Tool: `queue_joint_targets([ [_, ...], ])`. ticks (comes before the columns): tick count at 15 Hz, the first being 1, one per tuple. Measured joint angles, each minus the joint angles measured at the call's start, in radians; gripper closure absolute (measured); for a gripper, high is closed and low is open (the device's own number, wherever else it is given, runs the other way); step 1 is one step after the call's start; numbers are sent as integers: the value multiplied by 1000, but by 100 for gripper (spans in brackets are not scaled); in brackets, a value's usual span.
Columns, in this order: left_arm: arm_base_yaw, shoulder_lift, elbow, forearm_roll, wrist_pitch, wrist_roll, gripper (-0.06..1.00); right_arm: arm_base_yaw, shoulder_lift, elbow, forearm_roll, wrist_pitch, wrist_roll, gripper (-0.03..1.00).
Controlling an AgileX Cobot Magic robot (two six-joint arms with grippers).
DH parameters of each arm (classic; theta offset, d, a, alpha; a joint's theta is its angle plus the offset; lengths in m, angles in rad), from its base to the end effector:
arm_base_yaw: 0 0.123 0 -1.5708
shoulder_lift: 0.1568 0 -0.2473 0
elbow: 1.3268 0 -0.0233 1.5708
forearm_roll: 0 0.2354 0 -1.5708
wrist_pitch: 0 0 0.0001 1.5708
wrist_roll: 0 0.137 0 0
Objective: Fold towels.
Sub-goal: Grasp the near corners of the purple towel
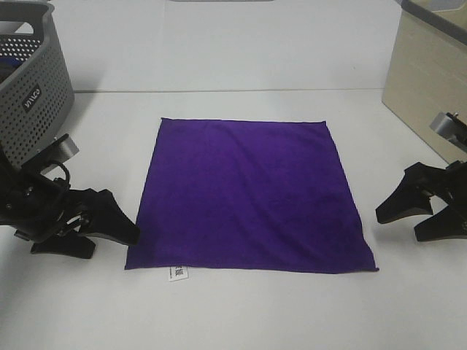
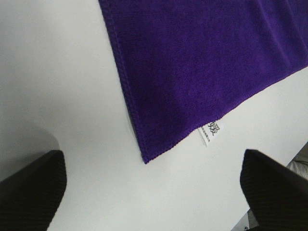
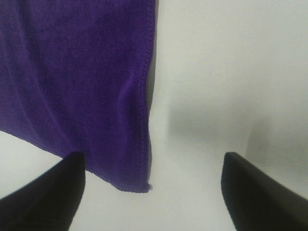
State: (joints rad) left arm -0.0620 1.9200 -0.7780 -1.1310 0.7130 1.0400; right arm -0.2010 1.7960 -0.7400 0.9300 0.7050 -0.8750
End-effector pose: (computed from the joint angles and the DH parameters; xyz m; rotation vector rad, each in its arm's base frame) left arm 0.2686 -0.0980 0.0371 0.2010 2.8405 -0.9370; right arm 0.2690 0.0179 0.0556 0.1207 2.8380 0.7617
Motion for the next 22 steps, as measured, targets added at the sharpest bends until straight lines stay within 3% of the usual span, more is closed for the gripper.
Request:
queue_joint_targets([
  [6,0,5,0,-10,24,0,4,0,144,-2,117,90,-79,21],
  [12,0,5,0,-8,23,0,4,2,144,-2,107,80,-43,25],
  [15,-12,9,-2,-14,25,-32,4,79,168,-11,135,69,-23,26],
  [18,-110,58,-90,33,52,-140,4,209,219,-58,159,78,50,27],
  [20,-192,102,-192,123,63,-251,7,249,238,-96,127,89,113,28],
  [22,-256,141,-290,247,66,-410,17,272,238,-111,100,77,165,32],
])
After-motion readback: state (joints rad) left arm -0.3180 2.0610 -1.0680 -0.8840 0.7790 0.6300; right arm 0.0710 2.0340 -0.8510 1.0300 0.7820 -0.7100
